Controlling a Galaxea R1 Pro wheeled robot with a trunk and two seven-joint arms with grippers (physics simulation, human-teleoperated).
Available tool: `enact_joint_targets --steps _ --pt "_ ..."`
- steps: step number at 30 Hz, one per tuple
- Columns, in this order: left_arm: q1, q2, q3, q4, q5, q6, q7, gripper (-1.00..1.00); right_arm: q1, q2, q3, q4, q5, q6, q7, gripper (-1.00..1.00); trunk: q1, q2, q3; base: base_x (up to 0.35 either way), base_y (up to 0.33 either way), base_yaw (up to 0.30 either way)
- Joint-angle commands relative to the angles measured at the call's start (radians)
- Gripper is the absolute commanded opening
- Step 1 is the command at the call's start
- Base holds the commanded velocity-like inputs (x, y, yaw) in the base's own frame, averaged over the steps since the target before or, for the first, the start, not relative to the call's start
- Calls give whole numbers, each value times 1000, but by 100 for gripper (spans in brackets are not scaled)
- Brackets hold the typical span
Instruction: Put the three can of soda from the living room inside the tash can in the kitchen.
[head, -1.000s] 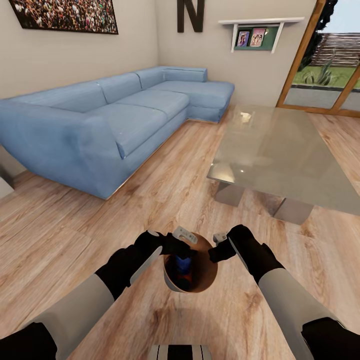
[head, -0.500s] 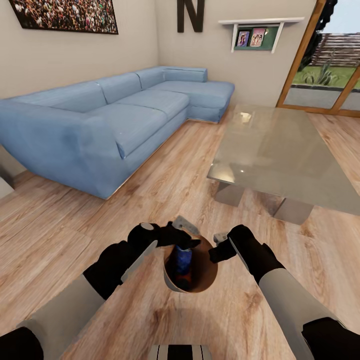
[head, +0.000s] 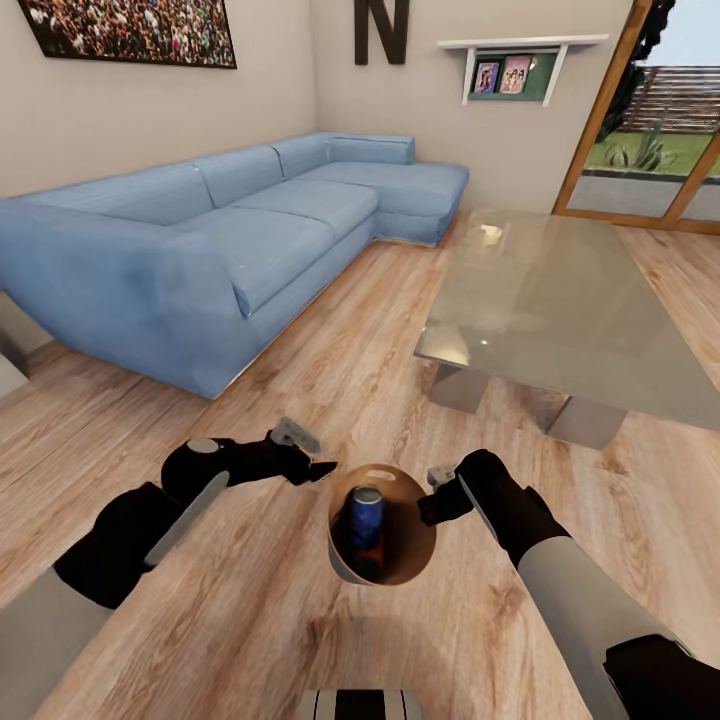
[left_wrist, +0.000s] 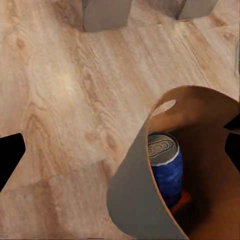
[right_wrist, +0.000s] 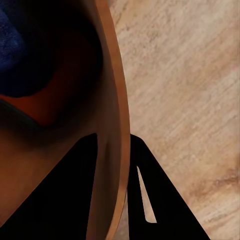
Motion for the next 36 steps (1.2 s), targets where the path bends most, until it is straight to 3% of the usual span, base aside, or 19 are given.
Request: enact_joint_targets --steps 1,2,3,4,5,9,14,23,28,30,36 --pt "11 3 24 0 2 -1 -7 100 0 0 -1 0 -32 7 4 -100 0 0 0 0 0 0" --pt "50 11 124 4 1 -5 -22 100 0 -3 -2 0 -32 7 4 -100 0 0 0 0 0 0" --pt "70 12 176 8 -2 -17 -24 100 0 -6 -2 0 -32 7 4 -100 0 0 0 0 0 0" --pt "80 13 201 11 -3 -28 -24 100 0 -7 -3 0 -32 7 4 -100 0 0 0 0 0 0" --pt "107 14 258 35 -6 -78 -20 100 -1 -10 -3 0 -32 7 4 -100 0 0 0 0 0 0" --pt "132 15 307 110 -7 -157 32 100 -1 -14 -5 2 -32 7 4 -100 0 0 0 0 0 0" --pt "157 15 320 205 -7 -246 76 100 0 -24 -6 6 -32 7 4 -100 0 0 0 0 0 0" --pt "265 10 323 333 -8 -457 139 100 3 -47 -14 8 -33 7 5 -100 0 0 0 0 0 0" --pt "282 5 317 451 -8 -590 167 100 4 -78 -14 9 -34 7 5 -100 0 0 0 0 0 0" --pt "285 3 315 544 -8 -679 173 100 5 -97 -15 9 -36 7 5 -100 0 0 0 0 0 0" --pt "287 1 313 625 -8 -748 176 100 6 -116 -18 9 -36 7 5 -100 -1 0 8 0 0 0"
